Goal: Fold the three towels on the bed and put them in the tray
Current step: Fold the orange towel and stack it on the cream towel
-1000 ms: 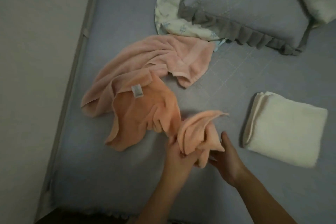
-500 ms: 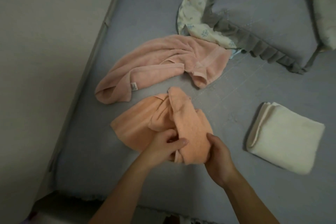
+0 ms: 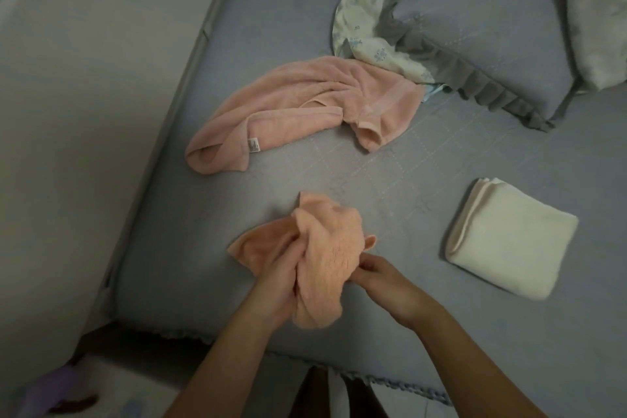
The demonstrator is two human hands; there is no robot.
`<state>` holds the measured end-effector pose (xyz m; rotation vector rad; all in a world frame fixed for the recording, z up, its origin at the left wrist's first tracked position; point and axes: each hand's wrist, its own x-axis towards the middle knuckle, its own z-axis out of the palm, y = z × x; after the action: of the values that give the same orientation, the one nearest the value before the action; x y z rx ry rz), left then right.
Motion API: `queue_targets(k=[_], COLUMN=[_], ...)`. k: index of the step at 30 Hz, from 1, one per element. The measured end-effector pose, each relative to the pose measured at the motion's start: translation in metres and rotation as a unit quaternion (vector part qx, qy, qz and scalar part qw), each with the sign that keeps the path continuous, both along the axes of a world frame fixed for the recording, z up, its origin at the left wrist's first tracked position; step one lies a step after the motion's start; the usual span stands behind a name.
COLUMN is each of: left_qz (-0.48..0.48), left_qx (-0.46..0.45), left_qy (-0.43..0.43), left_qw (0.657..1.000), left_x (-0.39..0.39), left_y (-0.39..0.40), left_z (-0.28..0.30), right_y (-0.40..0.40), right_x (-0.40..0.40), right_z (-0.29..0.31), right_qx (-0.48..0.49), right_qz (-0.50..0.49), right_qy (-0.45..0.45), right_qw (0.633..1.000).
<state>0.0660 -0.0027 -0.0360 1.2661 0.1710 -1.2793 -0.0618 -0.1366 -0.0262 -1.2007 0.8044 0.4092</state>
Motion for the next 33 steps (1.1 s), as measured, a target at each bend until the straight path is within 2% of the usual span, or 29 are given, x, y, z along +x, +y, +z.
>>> queue_targets(k=[3,6,8,10,12,14,16,19,20,23,26,29,31,33], left_qz=[-0.017,-0.08,-0.096,-0.067,-0.029,0.001,-0.021,-0.116,-0.116,-0.036,-0.034,-0.104,-0.138,-0.124], left_qx=[0.006,-0.037,-0.022,0.025,0.02,-0.016,-0.023,0.004,0.026,0.108,0.106,0.074,0.045,0.05], left_qy=[-0.037,-0.094,-0.17,-0.25,-0.223,-0.112,-0.067,-0.104,-0.119,-0.169,-0.147,-0.127,-0.157,-0.178], left_qw=[0.999,0.992,0.98,0.966,0.974,0.994,0.997,0.988,0.986,0.979,0.983,0.984,0.977,0.975], left_x=[0.003,0.002,0.0,-0.001,-0.004,-0.01,-0.018,-0.023,-0.023,-0.015,-0.006,-0.008,-0.011,-0.012], left_y=[-0.002,-0.001,0.001,0.005,0.012,0.014,0.016,0.016,0.014,0.009,0.006,0.001,-0.004,-0.008], left_z=[-0.005,-0.002,0.003,0.006,0.009,0.014,0.019,0.018,0.018,0.02,0.02,0.025,0.026,0.024], right_y=[0.002,-0.001,-0.002,-0.004,-0.009,-0.013,-0.013,-0.011,-0.013,-0.024,-0.032,-0.03,-0.027,-0.027], right_x=[0.004,0.0,-0.003,-0.007,-0.011,-0.013,-0.009,-0.003,-0.003,-0.011,-0.019,-0.02,-0.018,-0.017], right_z=[0.001,0.005,0.009,0.013,0.017,0.017,0.016,0.019,0.02,0.02,0.022,0.024,0.022,0.022], right_qx=[-0.048,-0.061,-0.065,-0.078,-0.085,-0.09,-0.118,-0.123,-0.125,-0.126,-0.103,-0.074,-0.062,-0.069], right_qz=[-0.042,-0.082,-0.078,-0.058,-0.02,0.048,0.07,-0.056,-0.105,-0.194,-0.191,-0.149,-0.137,-0.148], right_qy=[0.022,0.013,0.003,-0.015,-0.018,-0.012,0.008,-0.003,-0.005,0.011,-0.002,-0.023,-0.023,-0.021], right_qw=[0.998,0.995,0.995,0.995,0.996,0.995,0.991,0.991,0.987,0.973,0.976,0.986,0.988,0.986])
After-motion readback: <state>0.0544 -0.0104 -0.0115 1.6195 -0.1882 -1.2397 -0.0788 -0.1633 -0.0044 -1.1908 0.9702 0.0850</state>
